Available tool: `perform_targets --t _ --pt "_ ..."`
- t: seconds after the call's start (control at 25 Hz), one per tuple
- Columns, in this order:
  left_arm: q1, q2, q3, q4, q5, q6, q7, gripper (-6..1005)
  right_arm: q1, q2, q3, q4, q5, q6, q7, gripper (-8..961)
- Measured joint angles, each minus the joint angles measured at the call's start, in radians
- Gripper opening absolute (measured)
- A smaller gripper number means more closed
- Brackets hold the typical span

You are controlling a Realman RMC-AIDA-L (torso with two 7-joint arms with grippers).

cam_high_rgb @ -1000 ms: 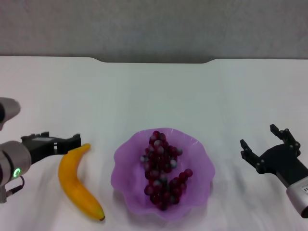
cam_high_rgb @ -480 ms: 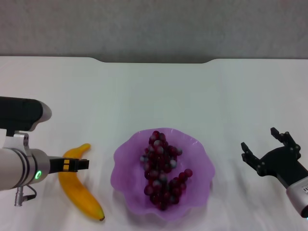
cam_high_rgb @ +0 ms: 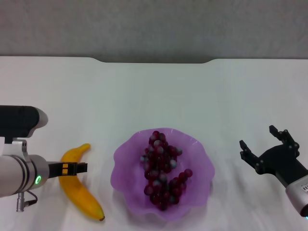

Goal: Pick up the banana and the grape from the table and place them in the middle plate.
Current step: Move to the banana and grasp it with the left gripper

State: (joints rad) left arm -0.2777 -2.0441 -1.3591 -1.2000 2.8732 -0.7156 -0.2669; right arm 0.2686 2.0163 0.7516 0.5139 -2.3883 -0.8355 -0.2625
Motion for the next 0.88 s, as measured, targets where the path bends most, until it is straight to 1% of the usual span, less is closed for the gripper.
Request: perform_targets --t 0.24,0.64,0.72,0.88 --pt "-0.008 0.000 -0.006 0.046 0.000 0.008 -0.001 891 0.000 -0.001 0.000 0.001 0.000 0.000 -0.003 876" --pt "-0.007 -0.001 -0.004 0.051 -0.001 0.033 -0.001 890 0.000 0.001 0.004 0.002 0.000 0.000 -0.001 875" --pt "-0.007 0.000 -0.004 0.051 -0.002 0.033 0.000 781 0.000 0.001 0.006 0.002 0.000 0.000 0.000 875" --pt "-0.006 0.000 -0.005 0.051 -0.002 0.035 0.001 667 0.000 0.001 0.006 0.002 0.000 0.000 0.001 875"
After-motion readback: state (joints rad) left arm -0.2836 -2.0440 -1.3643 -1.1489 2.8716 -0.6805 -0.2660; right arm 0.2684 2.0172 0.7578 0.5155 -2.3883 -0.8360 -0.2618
